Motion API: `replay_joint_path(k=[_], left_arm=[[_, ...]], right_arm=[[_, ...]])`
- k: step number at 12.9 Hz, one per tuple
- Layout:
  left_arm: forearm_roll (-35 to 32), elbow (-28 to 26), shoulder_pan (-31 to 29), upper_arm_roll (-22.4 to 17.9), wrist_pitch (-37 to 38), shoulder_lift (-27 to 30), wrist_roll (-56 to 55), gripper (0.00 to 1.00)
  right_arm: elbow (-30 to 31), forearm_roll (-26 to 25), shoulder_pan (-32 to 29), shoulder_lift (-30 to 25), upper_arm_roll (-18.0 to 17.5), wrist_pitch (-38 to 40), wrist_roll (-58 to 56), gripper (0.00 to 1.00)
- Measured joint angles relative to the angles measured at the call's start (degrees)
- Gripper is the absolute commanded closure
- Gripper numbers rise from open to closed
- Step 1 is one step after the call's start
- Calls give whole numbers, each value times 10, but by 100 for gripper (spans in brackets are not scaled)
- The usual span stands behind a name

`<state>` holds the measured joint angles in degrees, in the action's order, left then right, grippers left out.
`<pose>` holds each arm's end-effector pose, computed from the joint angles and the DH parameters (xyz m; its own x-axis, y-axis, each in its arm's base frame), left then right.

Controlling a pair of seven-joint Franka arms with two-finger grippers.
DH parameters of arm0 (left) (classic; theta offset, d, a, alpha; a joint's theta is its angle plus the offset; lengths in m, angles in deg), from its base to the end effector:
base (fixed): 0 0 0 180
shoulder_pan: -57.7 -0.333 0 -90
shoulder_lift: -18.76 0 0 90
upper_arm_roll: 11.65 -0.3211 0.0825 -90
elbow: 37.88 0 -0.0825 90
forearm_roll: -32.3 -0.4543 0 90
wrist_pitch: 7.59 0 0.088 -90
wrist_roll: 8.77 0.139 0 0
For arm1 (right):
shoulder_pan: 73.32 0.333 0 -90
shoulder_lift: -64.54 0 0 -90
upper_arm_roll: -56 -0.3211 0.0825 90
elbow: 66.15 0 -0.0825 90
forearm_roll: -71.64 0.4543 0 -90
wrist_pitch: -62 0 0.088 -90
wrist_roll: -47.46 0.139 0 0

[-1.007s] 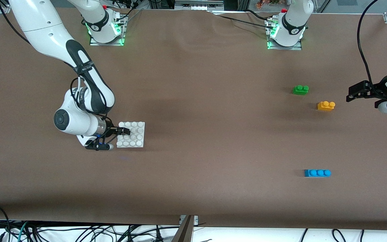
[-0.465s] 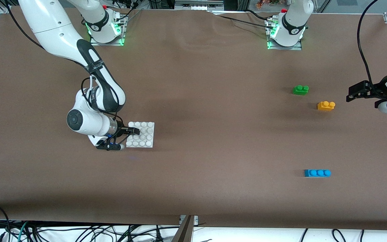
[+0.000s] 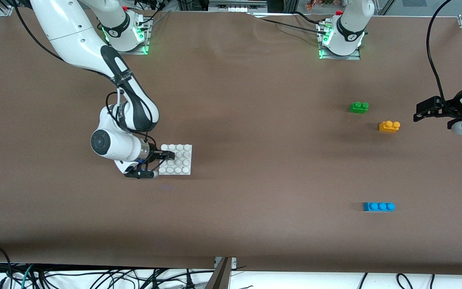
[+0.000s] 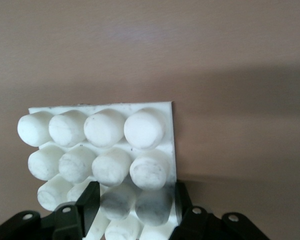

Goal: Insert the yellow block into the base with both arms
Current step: 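Slide the white base plate across the table with the right gripper, then keep sliding the base plate toward the table's middle with the right gripper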

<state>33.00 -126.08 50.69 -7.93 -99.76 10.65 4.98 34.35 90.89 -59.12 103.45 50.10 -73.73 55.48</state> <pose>0.6641 0.0387 0.5265 0.9813 -0.1812 -0.0648 -0.1790 -0.9831 0.0378 0.6590 0.2521 0.0996 0.9893 -0.0406 -0.1402 -0.0762 -0.9630 -0.2586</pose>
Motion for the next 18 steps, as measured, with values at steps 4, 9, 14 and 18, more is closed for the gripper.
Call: replay_joint_path(k=[4, 9, 14, 18], left_arm=[[0, 0, 0, 0, 0, 0, 0, 0], [0, 0, 0, -1, 0, 0, 0, 0], [0, 0, -1, -1, 0, 0, 0, 0], [0, 0, -1, -1, 0, 0, 0, 0]], right_arm=[[-16, 1, 18, 8, 0, 0, 9, 46], [-29, 3, 38, 15, -1, 0, 32, 46], [-42, 3, 58, 23, -1, 0, 54, 46], [-47, 3, 69, 26, -1, -1, 58, 46]])
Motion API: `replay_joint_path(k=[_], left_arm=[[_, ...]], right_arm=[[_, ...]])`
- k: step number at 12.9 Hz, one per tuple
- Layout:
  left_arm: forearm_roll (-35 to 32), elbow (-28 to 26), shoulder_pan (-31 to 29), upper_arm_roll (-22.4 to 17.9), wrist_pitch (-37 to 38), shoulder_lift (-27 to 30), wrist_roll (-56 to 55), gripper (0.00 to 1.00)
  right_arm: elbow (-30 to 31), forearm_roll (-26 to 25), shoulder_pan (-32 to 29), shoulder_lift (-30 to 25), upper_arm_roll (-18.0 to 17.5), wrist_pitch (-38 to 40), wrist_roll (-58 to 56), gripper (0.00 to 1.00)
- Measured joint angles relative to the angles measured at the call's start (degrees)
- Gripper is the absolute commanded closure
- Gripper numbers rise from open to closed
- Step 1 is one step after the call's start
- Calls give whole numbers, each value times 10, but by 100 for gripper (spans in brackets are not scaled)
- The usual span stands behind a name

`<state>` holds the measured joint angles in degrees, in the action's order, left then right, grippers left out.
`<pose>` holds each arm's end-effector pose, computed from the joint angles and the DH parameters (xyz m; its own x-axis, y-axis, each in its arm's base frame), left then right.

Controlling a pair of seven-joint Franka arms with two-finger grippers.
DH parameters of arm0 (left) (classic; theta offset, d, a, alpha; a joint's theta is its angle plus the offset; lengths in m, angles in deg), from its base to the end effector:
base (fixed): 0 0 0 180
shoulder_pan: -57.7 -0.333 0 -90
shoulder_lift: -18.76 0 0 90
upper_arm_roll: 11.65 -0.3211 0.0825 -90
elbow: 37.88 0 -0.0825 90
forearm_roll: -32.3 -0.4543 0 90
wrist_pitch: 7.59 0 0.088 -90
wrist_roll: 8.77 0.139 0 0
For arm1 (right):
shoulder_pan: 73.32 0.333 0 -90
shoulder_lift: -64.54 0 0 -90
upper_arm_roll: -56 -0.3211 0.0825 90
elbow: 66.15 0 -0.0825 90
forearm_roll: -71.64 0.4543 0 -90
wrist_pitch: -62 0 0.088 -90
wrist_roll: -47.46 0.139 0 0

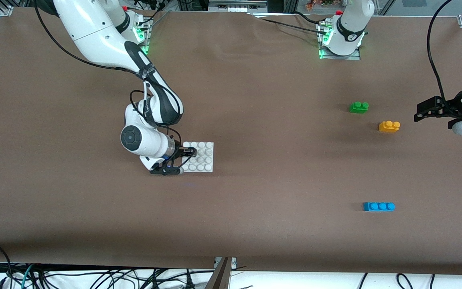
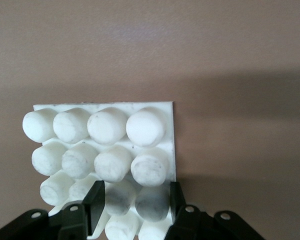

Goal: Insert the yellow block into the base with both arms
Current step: 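Keep sliding the base plate toward the table's middle with the right gripper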

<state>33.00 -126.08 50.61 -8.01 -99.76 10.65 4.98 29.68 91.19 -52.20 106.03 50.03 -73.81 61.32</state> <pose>0.6640 0.0405 0.5265 0.9818 -0.1784 -0.0648 -0.1763 -0.9836 0.0376 0.6462 0.3397 0.1042 0.9904 -0.0249 -0.1361 -0.0609 -0.9618 -0.2671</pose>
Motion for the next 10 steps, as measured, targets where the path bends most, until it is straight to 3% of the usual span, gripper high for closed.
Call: replay_joint_path(k=[10], left_arm=[[0, 0, 0, 0, 0, 0, 0, 0]], right_arm=[[-52, 7, 45, 31, 0, 0, 48, 46]])
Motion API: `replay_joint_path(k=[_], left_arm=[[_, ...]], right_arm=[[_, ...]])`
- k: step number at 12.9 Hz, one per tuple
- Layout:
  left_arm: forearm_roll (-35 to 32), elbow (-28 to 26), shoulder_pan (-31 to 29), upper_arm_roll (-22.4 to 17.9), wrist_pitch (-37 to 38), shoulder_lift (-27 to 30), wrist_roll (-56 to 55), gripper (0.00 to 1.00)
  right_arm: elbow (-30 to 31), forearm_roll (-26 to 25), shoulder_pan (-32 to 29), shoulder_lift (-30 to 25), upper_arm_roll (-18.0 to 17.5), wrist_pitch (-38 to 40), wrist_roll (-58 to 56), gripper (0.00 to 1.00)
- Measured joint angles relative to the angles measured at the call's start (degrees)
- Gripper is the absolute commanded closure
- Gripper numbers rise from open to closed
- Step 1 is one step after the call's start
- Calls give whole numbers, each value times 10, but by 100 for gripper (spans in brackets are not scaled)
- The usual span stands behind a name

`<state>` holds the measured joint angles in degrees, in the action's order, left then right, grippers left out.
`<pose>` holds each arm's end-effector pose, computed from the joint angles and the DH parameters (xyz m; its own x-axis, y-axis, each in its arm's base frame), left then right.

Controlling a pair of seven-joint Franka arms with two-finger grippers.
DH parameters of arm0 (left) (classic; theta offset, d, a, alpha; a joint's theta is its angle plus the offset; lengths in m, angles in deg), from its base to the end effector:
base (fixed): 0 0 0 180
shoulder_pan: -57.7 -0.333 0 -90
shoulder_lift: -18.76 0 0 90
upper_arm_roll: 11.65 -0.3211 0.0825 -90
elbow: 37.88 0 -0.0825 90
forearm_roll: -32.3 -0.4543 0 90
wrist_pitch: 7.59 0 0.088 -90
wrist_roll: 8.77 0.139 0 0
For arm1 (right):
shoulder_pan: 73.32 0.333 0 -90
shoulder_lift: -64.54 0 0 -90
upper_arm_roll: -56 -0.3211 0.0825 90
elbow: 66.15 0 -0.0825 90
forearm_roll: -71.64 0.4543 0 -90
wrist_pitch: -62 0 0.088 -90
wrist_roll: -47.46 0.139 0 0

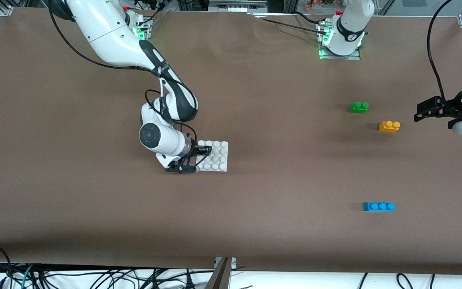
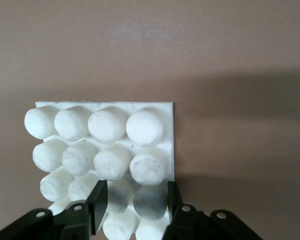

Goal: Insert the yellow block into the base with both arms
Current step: 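Keep sliding the base plate toward the table's middle with the right gripper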

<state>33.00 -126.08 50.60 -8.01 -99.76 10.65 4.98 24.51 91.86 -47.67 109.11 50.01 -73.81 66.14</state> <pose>0.6640 0.0406 0.5265 0.9818 -0.1783 -0.0648 -0.1761 -0.9837 0.0376 0.6395 0.4008 0.1063 0.9902 -0.0380 -0.1345 -0.0752 -0.9559 -0.2840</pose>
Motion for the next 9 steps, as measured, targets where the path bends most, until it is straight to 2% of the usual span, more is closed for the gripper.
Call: replay_joint_path(k=[9], left_arm=[[0, 0, 0, 0, 0, 0, 0, 0]], right_arm=[[-22, 14, 28, 16, 0, -14, 15, 46]])
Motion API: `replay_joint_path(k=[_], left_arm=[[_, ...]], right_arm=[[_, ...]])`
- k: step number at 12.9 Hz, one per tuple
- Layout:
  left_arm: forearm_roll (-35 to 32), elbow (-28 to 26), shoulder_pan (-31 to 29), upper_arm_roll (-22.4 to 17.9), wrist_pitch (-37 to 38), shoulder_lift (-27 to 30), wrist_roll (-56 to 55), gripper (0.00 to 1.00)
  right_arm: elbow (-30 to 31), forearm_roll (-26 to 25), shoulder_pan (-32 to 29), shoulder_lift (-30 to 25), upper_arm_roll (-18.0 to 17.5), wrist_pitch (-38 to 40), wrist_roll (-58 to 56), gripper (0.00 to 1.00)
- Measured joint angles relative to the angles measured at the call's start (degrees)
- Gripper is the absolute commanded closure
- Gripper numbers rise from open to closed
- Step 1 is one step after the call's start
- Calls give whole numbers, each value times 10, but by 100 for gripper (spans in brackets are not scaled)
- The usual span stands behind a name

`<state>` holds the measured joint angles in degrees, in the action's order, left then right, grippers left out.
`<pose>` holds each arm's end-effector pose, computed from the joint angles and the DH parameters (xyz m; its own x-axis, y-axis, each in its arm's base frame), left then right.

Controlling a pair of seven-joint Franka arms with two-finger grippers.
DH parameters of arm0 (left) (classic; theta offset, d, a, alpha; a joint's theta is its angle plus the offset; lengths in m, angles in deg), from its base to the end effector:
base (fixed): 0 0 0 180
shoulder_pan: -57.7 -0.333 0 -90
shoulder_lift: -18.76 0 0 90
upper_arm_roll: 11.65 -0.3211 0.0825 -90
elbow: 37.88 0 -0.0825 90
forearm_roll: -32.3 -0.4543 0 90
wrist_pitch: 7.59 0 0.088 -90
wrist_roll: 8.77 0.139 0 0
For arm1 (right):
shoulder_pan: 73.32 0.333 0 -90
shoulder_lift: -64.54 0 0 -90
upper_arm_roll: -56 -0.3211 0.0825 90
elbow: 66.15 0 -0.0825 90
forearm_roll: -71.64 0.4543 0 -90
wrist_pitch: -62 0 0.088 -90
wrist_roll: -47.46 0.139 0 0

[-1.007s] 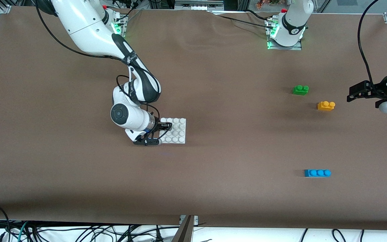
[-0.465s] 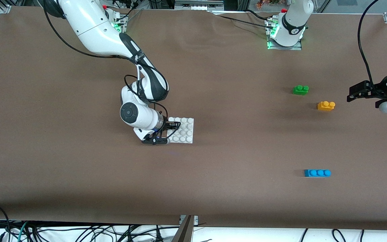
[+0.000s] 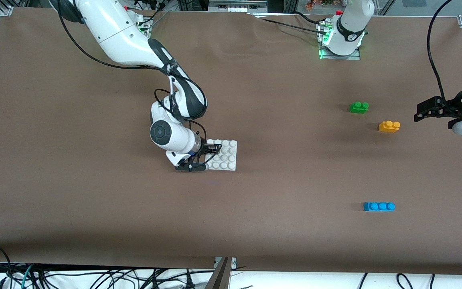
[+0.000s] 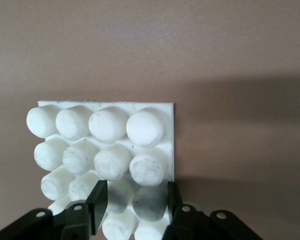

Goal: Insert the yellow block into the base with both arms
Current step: 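Keep sliding the base plate toward the table's middle with the right gripper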

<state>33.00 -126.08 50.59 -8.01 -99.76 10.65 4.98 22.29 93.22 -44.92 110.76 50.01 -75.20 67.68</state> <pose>0.6640 0.0408 0.5265 0.9819 -0.1781 -0.0648 -0.1759 -0.9837 0.0376 0.6307 0.4361 0.1051 0.9915 -0.0396 -0.1240 -0.0764 -0.9484 -0.3077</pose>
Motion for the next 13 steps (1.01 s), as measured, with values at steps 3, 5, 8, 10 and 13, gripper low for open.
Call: replay_joint_path(k=[3, 5, 8, 10, 13], left_arm=[[0, 0, 0, 0, 0, 0, 0, 0], [0, 0, 0, 0, 0, 0, 0, 0], [0, 0, 0, 0, 0, 0, 0, 0], [0, 0, 0, 0, 0, 0, 0, 0], [0, 0, -1, 0, 0, 0, 0, 0]], right_arm=[[-8, 2, 15, 7, 0, -15, 9, 46], [-11, 2, 25, 10, 0, -25, 14, 46], [-13, 2, 38, 14, 0, -42, 14, 46], [-26, 2, 47, 22, 0, -45, 15, 46], [-48, 3, 60, 37, 0, -47, 17, 46]])
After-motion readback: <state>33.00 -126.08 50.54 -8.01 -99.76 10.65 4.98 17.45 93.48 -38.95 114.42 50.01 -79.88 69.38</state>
